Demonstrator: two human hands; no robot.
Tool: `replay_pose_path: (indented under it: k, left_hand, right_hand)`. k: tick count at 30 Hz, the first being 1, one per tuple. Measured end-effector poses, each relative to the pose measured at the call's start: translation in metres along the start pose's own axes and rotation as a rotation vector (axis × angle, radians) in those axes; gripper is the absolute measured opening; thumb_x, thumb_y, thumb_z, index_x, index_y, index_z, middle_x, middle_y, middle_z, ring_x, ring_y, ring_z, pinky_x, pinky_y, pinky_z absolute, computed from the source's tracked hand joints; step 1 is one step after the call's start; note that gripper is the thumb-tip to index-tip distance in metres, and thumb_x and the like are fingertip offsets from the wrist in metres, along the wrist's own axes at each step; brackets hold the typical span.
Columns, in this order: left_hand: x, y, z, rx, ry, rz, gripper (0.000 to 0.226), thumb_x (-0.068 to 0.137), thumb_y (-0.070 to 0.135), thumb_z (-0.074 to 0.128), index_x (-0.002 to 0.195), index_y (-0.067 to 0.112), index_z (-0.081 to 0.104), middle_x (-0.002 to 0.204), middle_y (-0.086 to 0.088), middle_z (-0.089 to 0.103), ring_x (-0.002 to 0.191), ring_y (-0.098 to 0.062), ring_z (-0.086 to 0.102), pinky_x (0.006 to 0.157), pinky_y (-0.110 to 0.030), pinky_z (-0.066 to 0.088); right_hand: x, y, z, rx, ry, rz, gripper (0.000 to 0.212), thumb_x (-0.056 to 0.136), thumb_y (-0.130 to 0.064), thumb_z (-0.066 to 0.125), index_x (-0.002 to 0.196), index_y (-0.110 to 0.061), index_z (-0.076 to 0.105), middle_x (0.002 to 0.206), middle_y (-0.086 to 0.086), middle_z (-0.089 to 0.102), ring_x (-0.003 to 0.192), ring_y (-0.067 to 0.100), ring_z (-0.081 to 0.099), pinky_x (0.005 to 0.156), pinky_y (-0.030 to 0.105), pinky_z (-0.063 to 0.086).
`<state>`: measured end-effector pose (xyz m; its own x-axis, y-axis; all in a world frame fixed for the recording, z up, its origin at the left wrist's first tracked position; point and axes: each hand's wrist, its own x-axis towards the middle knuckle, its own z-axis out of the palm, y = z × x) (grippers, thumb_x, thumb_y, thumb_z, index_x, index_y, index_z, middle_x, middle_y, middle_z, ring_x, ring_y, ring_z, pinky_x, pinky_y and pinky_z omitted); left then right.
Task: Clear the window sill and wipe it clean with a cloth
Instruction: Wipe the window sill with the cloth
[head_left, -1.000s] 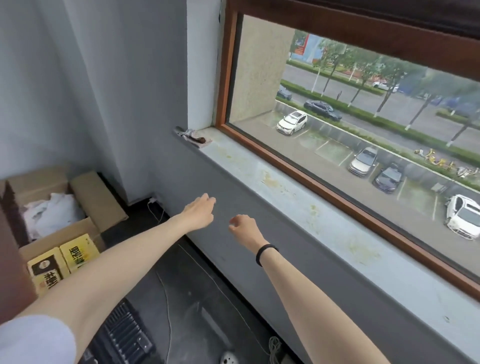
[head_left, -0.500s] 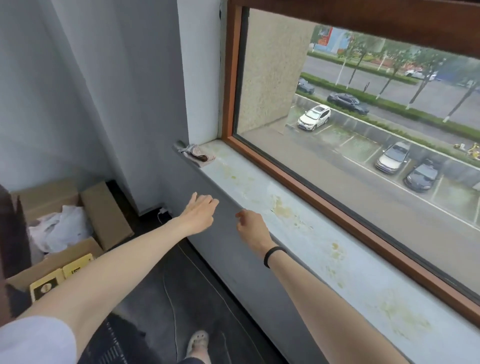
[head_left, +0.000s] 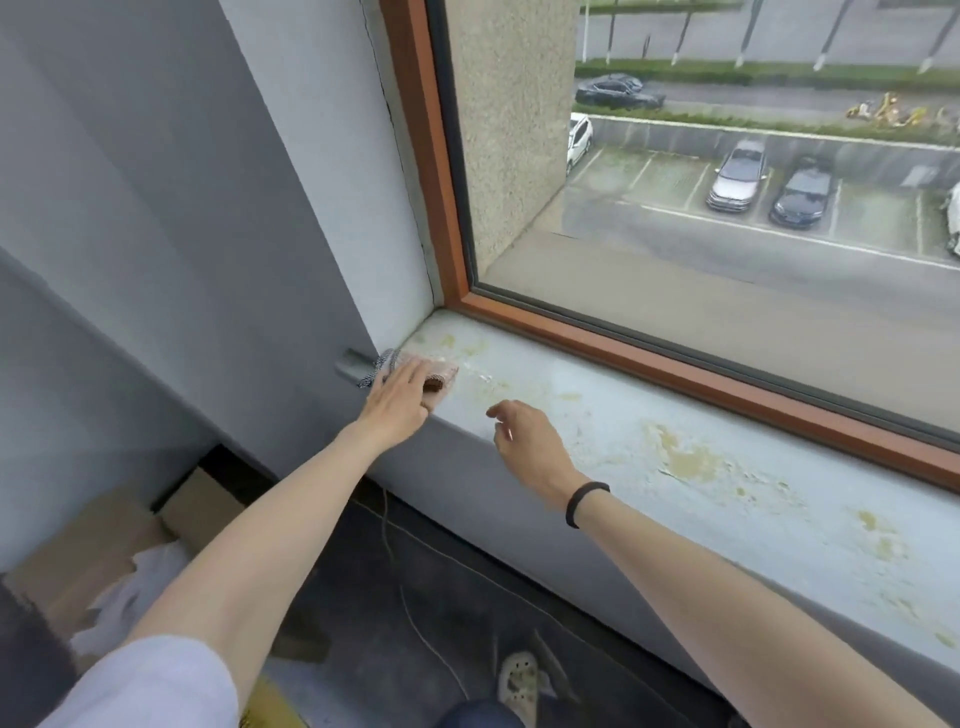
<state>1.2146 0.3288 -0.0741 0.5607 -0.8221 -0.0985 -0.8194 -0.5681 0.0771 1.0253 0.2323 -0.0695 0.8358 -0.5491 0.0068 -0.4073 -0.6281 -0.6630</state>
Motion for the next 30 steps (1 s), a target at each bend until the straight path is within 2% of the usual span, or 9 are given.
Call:
replay_pose_path:
  k: [4,8,12,15,17,18,22,26,30]
  left_hand:
    - [0.015,-0.022,0.006,0.068,0.239,0.225,0.041,0.076,-0.009,0.057,0.115,0.003,0.061,0.109,-0.014,0.061,0.099,-0.035,0.058,0.087,-0.043,0.045]
    - [0.029,-0.026,0.001,0.089,0.271,0.275,0.025,0.072,-0.005,0.066,0.096,0.004,0.065,0.083,-0.01,0.06,0.076,-0.032,0.059,0.06,-0.037,0.05]
    - [0.03,-0.018,-0.009,-0.224,0.367,0.031,0.023,0.086,0.007,0.051,0.106,0.007,0.063,0.096,-0.01,0.06,0.088,-0.028,0.056,0.065,-0.037,0.046]
    - [0.017,0.003,-0.028,-0.692,0.439,-0.152,0.008,0.089,0.011,0.05,0.09,0.007,0.057,0.082,-0.004,0.057,0.076,-0.021,0.051,0.059,-0.027,0.04]
    - [0.01,0.02,-0.045,-1.193,0.295,-0.299,0.014,0.088,0.005,0.043,0.087,0.009,0.056,0.083,-0.003,0.057,0.08,-0.019,0.053,0.067,-0.024,0.045]
    - [0.006,0.029,-0.051,-1.421,0.194,-0.374,0.021,0.087,0.003,0.038,0.091,0.011,0.058,0.089,-0.005,0.06,0.085,-0.021,0.057,0.075,-0.03,0.049]
    - [-0.018,0.056,-0.059,-1.845,-0.071,-0.508,0.032,0.089,0.008,0.031,0.104,0.01,0.059,0.1,-0.017,0.064,0.082,-0.026,0.064,0.076,-0.037,0.05]
    - [-0.041,0.068,-0.053,-2.001,-0.228,-0.384,0.031,0.097,0.025,0.043,0.119,0.007,0.056,0.104,-0.016,0.069,0.088,-0.028,0.069,0.074,-0.039,0.057]
    - [-0.053,0.053,-0.044,-1.644,0.024,-0.448,0.028,0.087,0.0,0.06,0.114,0.008,0.056,0.109,-0.012,0.066,0.093,-0.024,0.067,0.073,-0.035,0.055]
  right_hand:
    - [0.003,-0.004,0.017,0.02,0.031,0.032,0.031,0.094,-0.006,0.038,0.118,-0.007,0.058,0.116,0.006,0.06,0.106,0.021,0.055,0.087,0.029,0.045]
    - [0.014,-0.01,0.015,0.067,0.135,0.063,0.03,0.094,-0.005,0.04,0.116,-0.008,0.059,0.114,0.006,0.06,0.102,0.021,0.056,0.086,0.031,0.047]
    - [0.023,-0.019,0.007,0.141,0.183,0.065,0.03,0.093,-0.005,0.041,0.117,-0.008,0.06,0.115,0.005,0.061,0.1,0.019,0.057,0.086,0.03,0.048]
    - [0.026,-0.021,-0.004,0.378,0.221,0.161,0.026,0.093,-0.013,0.049,0.116,-0.01,0.06,0.11,0.003,0.063,0.096,0.014,0.058,0.085,0.028,0.049]
    - [0.029,-0.024,-0.015,0.591,0.15,0.224,0.031,0.091,-0.025,0.058,0.12,-0.014,0.056,0.108,0.003,0.062,0.094,0.013,0.06,0.081,0.025,0.05]
    - [0.03,-0.025,-0.02,0.686,0.11,0.25,0.038,0.089,-0.031,0.061,0.122,-0.015,0.054,0.107,0.003,0.062,0.093,0.015,0.061,0.079,0.027,0.051]
    - [0.027,-0.026,-0.034,0.885,0.04,0.287,0.041,0.085,-0.028,0.069,0.121,-0.013,0.054,0.091,0.006,0.065,0.076,0.014,0.062,0.067,0.026,0.052]
    - [0.019,-0.022,-0.033,0.824,0.039,0.256,0.022,0.088,-0.005,0.059,0.11,-0.006,0.062,0.074,0.003,0.062,0.065,0.012,0.058,0.06,0.022,0.047]
    - [-0.002,-0.02,-0.023,0.505,0.021,0.24,0.035,0.088,0.003,0.037,0.102,-0.009,0.067,0.079,0.003,0.061,0.066,0.015,0.058,0.054,0.021,0.045]
